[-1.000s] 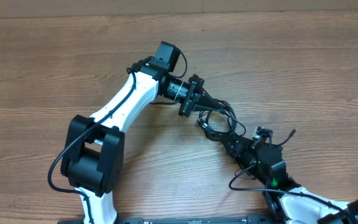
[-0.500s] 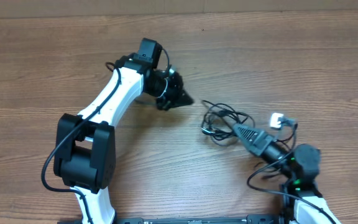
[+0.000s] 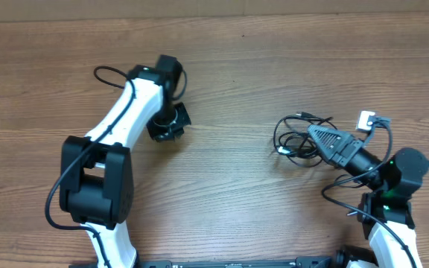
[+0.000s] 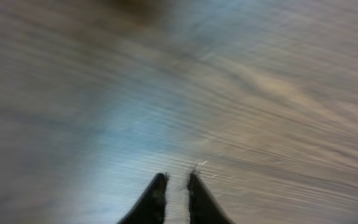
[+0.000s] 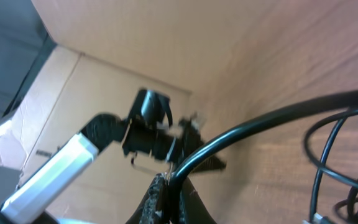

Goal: Untangle cables

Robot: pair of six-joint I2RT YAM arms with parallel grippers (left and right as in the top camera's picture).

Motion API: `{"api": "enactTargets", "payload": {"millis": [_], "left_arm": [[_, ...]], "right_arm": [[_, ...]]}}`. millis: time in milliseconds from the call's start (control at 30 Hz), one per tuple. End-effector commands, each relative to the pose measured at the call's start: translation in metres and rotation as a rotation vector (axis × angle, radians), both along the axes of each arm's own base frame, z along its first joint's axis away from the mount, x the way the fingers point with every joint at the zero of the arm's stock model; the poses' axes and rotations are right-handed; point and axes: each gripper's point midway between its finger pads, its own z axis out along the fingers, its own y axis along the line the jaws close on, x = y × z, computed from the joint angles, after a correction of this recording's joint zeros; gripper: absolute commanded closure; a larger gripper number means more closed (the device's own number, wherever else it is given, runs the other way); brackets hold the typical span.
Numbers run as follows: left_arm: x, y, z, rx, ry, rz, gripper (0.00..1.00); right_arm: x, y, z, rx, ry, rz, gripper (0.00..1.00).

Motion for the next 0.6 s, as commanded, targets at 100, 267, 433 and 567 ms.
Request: {"api": "enactTargets", "payload": {"millis": [100, 267, 433, 567], "left_arm": [[0.019, -0.086, 0.052, -0.649, -0.179, -0.323, 0.53], [0.018, -0.099, 0.064, -0.743, -0.252, -0.433, 0.32], [0.012, -0.120, 0.075, -0.823, -0.300, -0.534, 0.31], [0.001, -0.144, 0.088, -0.912, -0.413, -0.733, 0.22]], "right_arm": [[-0.018, 0.057, 0.015, -0.018, -0.059, 0.177, 0.96], [-0.038, 0.094, 0.030, -0.019, -0.140, 0.307, 0.96], [-0.045, 0.101, 0.045, -0.015, -0.224, 0.344, 0.96], [-0.050, 0.103, 0.045, -0.010, -0.220, 0.369, 0.96]]}}
